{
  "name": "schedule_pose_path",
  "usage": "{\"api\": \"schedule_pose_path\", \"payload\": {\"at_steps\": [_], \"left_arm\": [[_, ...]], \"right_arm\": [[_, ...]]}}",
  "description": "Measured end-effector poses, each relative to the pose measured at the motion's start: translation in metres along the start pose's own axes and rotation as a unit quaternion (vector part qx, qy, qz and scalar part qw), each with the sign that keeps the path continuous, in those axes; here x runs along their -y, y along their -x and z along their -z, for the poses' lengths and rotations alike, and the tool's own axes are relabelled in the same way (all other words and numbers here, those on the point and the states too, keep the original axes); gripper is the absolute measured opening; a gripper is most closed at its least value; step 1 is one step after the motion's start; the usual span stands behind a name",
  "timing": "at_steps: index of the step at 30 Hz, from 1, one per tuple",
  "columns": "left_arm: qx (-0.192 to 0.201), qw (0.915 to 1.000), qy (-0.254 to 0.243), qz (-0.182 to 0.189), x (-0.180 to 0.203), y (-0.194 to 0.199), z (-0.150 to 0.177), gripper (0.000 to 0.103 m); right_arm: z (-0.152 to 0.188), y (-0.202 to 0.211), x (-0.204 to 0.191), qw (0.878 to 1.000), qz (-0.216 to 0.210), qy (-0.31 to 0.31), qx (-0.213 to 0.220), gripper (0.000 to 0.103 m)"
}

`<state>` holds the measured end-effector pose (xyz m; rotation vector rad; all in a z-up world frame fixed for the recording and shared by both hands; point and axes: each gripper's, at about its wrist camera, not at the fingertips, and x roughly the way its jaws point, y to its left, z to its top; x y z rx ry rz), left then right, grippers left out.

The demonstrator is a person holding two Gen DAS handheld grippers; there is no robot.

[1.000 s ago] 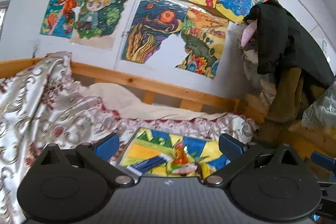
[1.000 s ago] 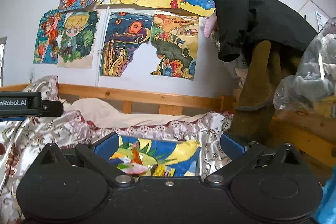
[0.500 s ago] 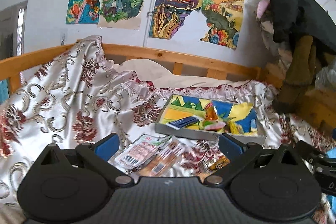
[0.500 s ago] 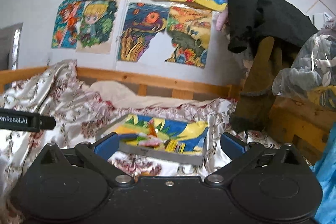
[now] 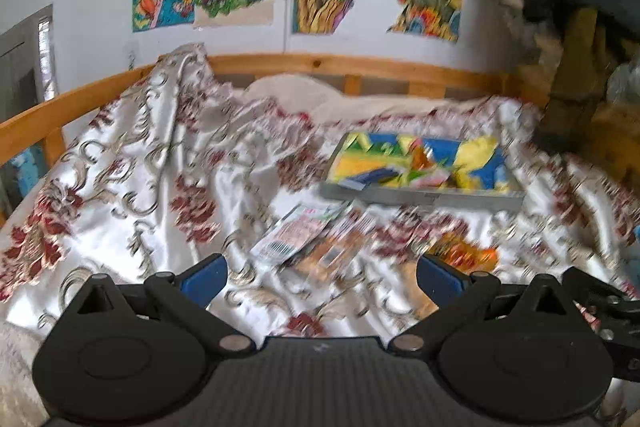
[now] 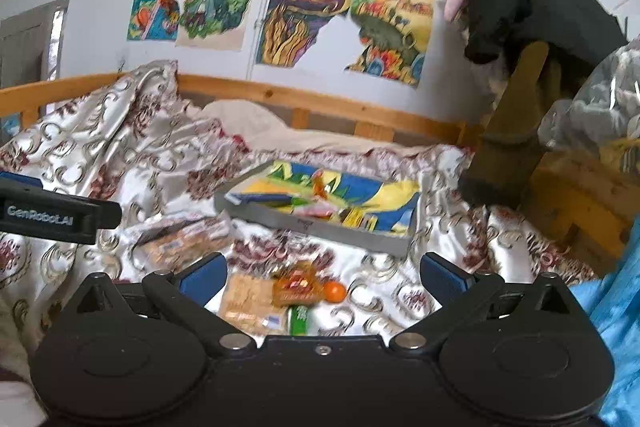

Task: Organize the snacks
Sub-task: 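Raise both tools away from the tray back above the remaining snacks, then lower the left tool toward the rice-cake bar while the right tool approaches the puffed-rice block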

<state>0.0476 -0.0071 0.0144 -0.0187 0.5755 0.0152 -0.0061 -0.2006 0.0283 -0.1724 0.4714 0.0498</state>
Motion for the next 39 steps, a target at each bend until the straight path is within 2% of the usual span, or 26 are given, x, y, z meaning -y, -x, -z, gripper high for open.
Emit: {"api": "schedule_pose_path", "payload": {"at_steps": [2, 4, 11, 19, 27, 31, 34, 39], "left_arm": [[-0.018, 0.9997, -0.006, -0.017, 0.001, -0.003, 0.002, 0.102], [-0.031, 0.9993, -0.009, -0.017, 0.001, -0.005, 0.005, 0.102], [-0.042, 0.9988, -0.009, -0.022, 0.0, -0.006, 0.008, 0.102], [-0.071, 0.9969, -0.012, -0.029, 0.001, -0.015, 0.005, 0.102], [-0.133, 0.9909, 0.02, -0.014, -0.005, -0.034, 0.004, 0.102], [-0.157, 0.9873, 0.024, 0.005, -0.009, -0.042, -0.002, 0.102], [-0.173, 0.9847, 0.008, 0.02, -0.008, -0.05, -0.009, 0.102], [-0.175, 0.9834, -0.03, 0.037, -0.01, -0.065, -0.023, 0.102]], "right_arm": [[0.002, -0.003, -0.002, 1.0, -0.004, 0.005, -0.011, 0.102], [0.002, -0.005, -0.005, 1.0, -0.003, 0.012, -0.018, 0.102], [0.004, -0.012, -0.008, 0.999, -0.001, 0.018, -0.042, 0.102], [0.005, -0.015, -0.007, 0.999, -0.001, 0.016, -0.051, 0.102], [0.005, -0.027, -0.008, 0.997, -0.003, 0.012, -0.078, 0.102], [0.003, -0.035, -0.004, 0.995, -0.019, 0.002, -0.103, 0.102], [0.001, -0.042, -0.002, 0.992, -0.042, -0.009, -0.121, 0.102], [-0.001, -0.055, 0.002, 0.986, -0.077, -0.025, -0.144, 0.102]]}}
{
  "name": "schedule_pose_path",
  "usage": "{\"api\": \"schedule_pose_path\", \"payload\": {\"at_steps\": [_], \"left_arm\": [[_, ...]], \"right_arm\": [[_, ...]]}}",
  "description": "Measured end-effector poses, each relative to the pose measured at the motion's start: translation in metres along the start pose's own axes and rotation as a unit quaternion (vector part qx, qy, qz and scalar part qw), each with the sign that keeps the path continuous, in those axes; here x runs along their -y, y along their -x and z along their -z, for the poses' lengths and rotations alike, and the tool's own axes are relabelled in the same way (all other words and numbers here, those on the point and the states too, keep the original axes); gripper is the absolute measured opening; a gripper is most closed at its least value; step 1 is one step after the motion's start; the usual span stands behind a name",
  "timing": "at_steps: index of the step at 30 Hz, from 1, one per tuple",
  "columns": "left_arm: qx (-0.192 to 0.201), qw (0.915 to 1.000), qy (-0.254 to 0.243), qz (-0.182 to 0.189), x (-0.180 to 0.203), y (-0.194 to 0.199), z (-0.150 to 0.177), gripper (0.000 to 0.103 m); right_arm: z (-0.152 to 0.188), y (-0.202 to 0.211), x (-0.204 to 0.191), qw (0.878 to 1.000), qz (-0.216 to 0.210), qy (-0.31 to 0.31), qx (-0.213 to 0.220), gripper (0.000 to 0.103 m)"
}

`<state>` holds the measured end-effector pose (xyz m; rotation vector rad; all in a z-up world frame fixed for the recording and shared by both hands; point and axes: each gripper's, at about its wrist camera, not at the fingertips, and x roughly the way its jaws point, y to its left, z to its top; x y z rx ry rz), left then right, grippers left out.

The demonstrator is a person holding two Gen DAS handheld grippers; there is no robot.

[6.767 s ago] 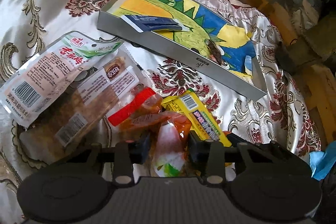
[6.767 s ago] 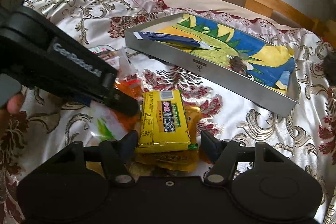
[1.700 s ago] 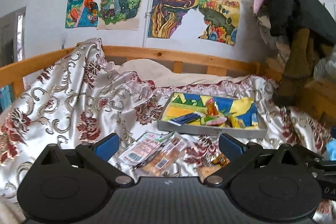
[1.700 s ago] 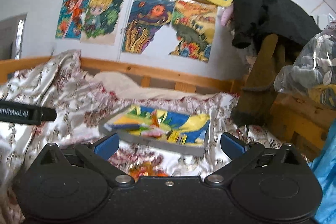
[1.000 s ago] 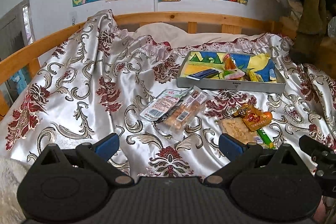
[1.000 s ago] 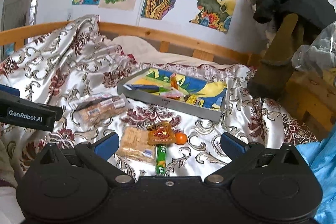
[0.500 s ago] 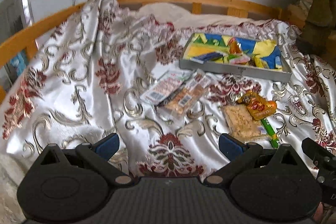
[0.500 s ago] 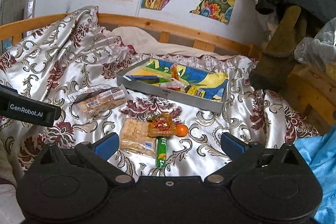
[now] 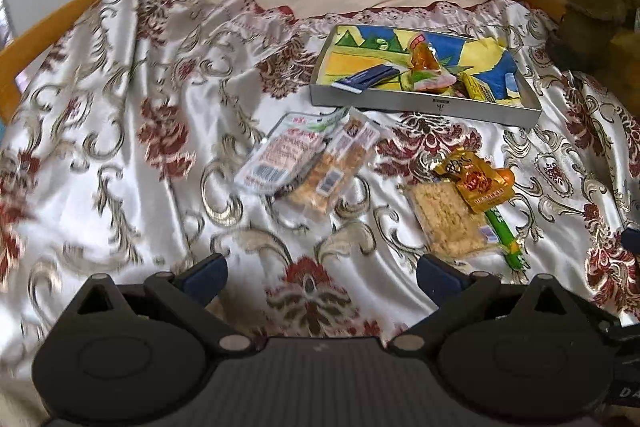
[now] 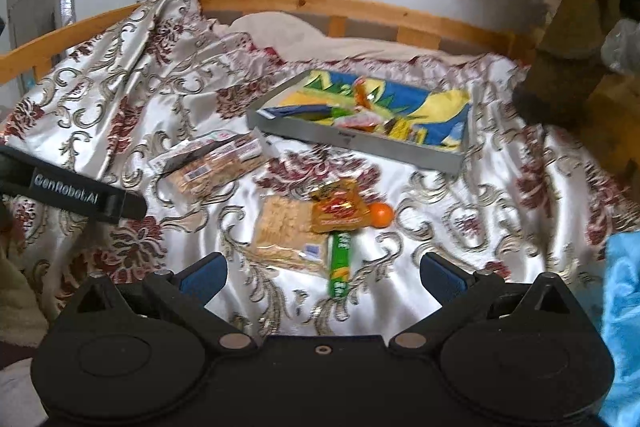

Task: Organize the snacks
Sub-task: 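Lower the left tool toward the rice-cake bar while the right tool approaches the puffed-rice block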

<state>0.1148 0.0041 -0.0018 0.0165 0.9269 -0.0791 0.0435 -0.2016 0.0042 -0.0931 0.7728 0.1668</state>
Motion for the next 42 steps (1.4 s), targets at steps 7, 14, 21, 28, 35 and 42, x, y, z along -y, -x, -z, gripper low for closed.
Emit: {"api": "schedule_pose_path", "payload": {"at_steps": [7, 14, 21, 28, 35, 42], "left_arm": [[-0.118, 0.9904, 0.032, 0.064, -0.014, -0.059, -0.02, 0.102], [-0.149, 0.9856, 0.042, 0.068, -0.014, -0.099, -0.021, 0.102], [-0.099, 0.9939, -0.001, 0.049, -0.019, -0.104, -0.036, 0.102], [-0.089, 0.9952, -0.012, 0.038, -0.025, -0.119, -0.046, 0.102], [-0.071, 0.9946, -0.054, 0.053, -0.02, -0.13, -0.055, 0.101], [-0.075, 0.9914, -0.038, 0.1, -0.02, -0.128, -0.056, 0.098]], "right_arm": [[-0.009, -0.035, 0.004, 0.997, -0.057, -0.024, -0.046, 0.102], [-0.008, -0.075, -0.014, 0.992, -0.081, 0.03, -0.09, 0.102], [-0.008, -0.101, -0.019, 0.994, -0.068, 0.023, -0.086, 0.102], [-0.004, -0.12, -0.021, 0.993, -0.068, 0.015, -0.099, 0.102], [-0.008, -0.13, -0.018, 0.995, -0.045, 0.022, -0.089, 0.102], [-0.016, -0.14, -0.013, 0.993, -0.092, -0.016, -0.074, 0.102]]}}
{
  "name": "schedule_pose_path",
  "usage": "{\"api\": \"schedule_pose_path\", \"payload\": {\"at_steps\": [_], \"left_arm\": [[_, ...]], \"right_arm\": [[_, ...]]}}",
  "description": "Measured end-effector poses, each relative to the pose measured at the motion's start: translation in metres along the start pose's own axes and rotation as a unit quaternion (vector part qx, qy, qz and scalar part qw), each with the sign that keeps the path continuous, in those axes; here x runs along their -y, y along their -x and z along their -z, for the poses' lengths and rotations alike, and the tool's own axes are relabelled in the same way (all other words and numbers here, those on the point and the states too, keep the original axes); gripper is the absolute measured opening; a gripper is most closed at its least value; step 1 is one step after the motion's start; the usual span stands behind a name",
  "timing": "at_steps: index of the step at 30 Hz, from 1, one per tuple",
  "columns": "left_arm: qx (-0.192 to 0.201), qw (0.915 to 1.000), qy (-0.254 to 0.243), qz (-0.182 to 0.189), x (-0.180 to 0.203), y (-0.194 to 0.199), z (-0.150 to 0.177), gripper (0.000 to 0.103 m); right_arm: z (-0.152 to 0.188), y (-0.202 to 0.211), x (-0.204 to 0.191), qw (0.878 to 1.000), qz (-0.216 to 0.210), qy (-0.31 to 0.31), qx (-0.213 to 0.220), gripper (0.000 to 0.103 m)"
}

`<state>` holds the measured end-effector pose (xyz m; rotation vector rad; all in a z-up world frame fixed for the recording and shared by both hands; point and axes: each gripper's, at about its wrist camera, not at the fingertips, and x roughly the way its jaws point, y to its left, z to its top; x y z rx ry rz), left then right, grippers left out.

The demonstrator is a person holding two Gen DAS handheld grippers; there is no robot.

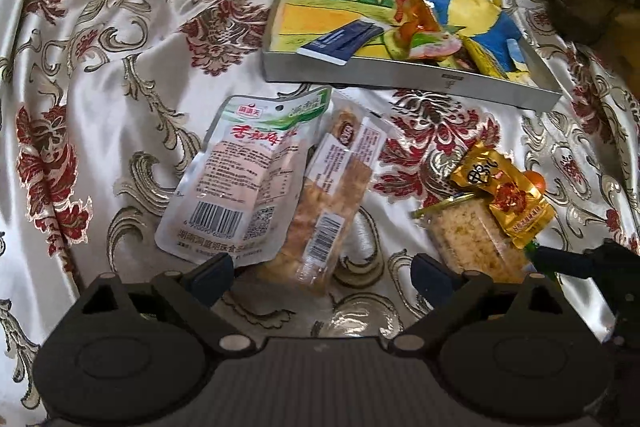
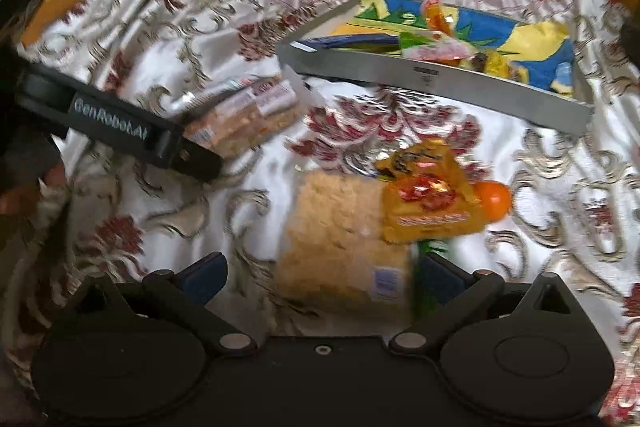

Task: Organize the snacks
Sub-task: 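Lower the left tool toward the rice-cake bar while the right tool approaches the puffed-rice block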

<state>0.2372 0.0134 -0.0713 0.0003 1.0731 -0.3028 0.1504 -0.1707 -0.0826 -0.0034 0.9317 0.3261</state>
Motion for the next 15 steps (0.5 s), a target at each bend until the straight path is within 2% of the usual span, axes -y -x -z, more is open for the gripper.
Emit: {"api": "schedule_pose_path", "payload": {"at_steps": [5, 11, 15], "left_arm": [[0.011, 0.9998, -0.006, 0.013, 0.002, 0.002, -0.001, 0.097], [0.056, 0.9974, -0.041, 0.023, 0.013, 0.019, -0.001, 0.097], [0.049, 0.9973, -0.04, 0.039, 0.014, 0.012, -0.002, 0.097]], "right_arm": [[0.001, -0.002, -0.006, 1.0, -0.004, 0.012, 0.0, 0.102], [-0.001, -0.01, -0.001, 1.0, 0.003, -0.005, -0.004, 0.102], [0.0, -0.015, -0.003, 1.0, 0.006, 0.005, 0.003, 0.102]]}}
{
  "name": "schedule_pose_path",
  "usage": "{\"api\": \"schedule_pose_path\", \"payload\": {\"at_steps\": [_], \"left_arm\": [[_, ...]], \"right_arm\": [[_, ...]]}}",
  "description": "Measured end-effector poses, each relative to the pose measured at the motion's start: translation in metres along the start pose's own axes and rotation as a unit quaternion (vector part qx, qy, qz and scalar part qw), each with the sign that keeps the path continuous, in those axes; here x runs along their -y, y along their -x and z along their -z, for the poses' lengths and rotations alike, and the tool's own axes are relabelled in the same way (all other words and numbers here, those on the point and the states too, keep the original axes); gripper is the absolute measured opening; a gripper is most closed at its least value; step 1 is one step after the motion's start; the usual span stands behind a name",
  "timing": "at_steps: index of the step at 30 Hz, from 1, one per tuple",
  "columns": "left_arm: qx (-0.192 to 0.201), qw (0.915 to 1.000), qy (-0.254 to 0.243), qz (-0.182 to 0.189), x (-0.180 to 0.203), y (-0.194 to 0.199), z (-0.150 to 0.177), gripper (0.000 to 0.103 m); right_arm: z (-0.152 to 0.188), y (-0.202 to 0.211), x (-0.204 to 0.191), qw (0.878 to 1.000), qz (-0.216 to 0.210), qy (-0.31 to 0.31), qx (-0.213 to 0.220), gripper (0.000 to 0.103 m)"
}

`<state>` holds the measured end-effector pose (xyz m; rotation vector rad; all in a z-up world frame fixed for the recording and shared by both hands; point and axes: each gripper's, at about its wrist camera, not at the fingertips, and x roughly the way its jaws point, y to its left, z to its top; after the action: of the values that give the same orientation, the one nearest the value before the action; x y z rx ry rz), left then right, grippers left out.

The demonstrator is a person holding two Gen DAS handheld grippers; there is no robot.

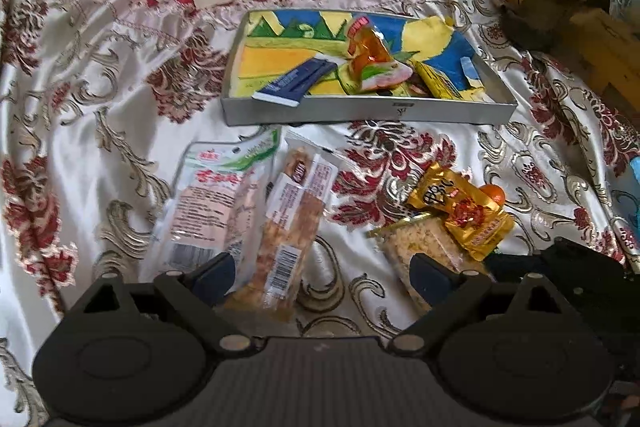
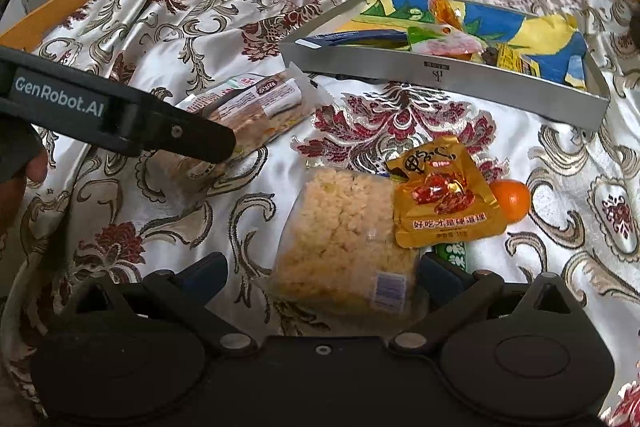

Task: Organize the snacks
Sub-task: 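Lower the left tool toward the rice-cake bar while the right tool approaches the puffed-rice block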

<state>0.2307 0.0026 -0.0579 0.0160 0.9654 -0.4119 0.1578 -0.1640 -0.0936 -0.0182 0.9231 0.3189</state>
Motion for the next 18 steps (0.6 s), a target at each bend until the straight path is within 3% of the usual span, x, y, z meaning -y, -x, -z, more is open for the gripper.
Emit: {"api": "schedule_pose_path", "payload": {"at_steps": [6, 9, 14, 18], "left_arm": [[0.011, 0.9988, -0.019, 0.044, 0.007, -0.008, -0.004, 0.097], [0.014, 0.9974, 0.004, 0.071, 0.005, -0.012, -0.009, 0.097], [0.019, 0.998, 0.017, 0.058, 0.0, -0.023, -0.016, 0.097], [0.046, 0.9958, 0.009, 0.079, 0.002, -0.025, -0.021, 0.097]], "right_arm": [[-0.001, -0.003, -0.002, 1.0, 0.002, 0.002, 0.005, 0.101], [0.0, -0.004, -0.005, 1.0, 0.006, 0.011, 0.003, 0.1], [0.001, -0.005, -0.006, 1.0, 0.01, 0.017, 0.002, 0.101], [0.002, -0.005, -0.006, 1.0, 0.011, 0.016, 0.002, 0.101]]}}
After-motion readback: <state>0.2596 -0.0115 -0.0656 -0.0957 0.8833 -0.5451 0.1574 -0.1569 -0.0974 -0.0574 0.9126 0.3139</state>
